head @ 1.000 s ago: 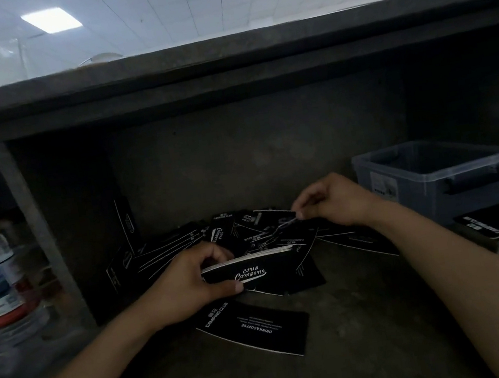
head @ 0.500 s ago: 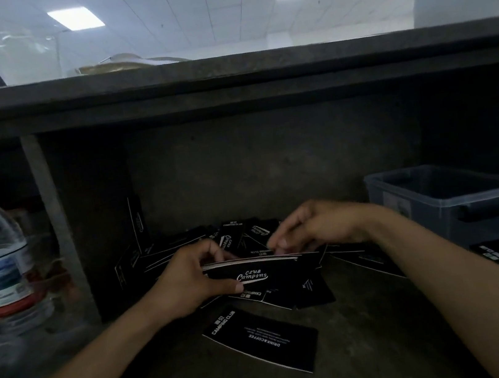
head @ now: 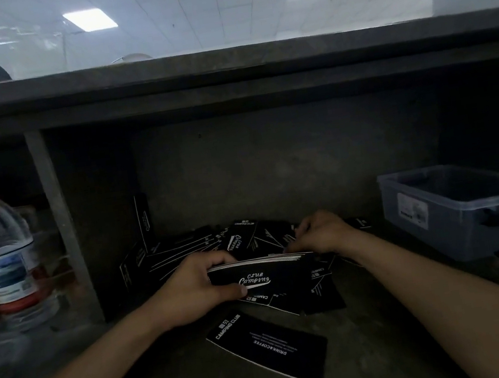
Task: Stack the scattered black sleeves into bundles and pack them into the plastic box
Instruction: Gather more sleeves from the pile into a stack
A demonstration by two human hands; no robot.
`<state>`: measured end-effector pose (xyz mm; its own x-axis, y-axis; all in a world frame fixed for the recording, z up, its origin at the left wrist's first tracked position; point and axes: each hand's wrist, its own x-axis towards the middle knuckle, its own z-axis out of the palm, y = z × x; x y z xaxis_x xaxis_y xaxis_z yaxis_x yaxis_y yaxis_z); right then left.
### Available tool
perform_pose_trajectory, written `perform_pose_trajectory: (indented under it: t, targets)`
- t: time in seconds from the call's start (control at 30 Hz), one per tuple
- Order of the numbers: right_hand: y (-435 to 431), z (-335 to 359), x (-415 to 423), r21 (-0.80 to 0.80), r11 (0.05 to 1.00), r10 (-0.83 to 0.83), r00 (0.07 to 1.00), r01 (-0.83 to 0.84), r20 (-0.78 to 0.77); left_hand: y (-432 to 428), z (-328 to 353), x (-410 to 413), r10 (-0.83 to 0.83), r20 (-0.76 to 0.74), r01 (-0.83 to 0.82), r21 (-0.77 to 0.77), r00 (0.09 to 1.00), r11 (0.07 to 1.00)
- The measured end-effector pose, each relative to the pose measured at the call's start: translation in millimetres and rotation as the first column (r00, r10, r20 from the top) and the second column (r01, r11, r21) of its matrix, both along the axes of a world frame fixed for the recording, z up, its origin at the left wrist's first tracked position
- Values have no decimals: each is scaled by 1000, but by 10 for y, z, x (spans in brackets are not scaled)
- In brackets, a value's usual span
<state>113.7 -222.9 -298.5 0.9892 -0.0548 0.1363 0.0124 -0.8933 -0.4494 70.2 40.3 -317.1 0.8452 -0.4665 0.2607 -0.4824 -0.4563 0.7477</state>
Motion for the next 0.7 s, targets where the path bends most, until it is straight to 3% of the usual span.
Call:
perform_pose_trajectory:
  t: [0.1, 0.17, 0.27, 0.4, 0.53, 0.6, 0.7]
  targets:
    - [-55, 99, -140, 96, 994, -15, 958, 45, -287, -5, 20, -3, 22, -5, -22, 8, 1000, 1000]
    - [-131, 142, -178, 37, 996, -60, 932, 78, -359, -9, 30, -10, 25, -5, -25, 13, 1000, 1000]
    - [-204, 88, -145, -55, 992, -122, 976, 114, -181, -18, 27, -23, 22, 5, -23, 18, 1000, 1000]
    - [-221, -53, -71, 277, 961, 35, 993, -1, -117, -19, 22, -20, 25, -1, -25, 26, 1000, 999]
    - [-386, -37, 9, 386, 921, -62, 998, 52, 13, -22, 26, -26, 10, 9, -10, 17, 1000, 1000]
    - [-448, 53, 2, 638, 767, -166, 981, 67, 96, -19, 23, -30, -2, 6, 2, 6, 1000, 1000]
    - [-445, 189, -44, 936, 351, -256, 962, -2, 98, -23, 10, -15, 25, 21, -25, 8, 999, 1000]
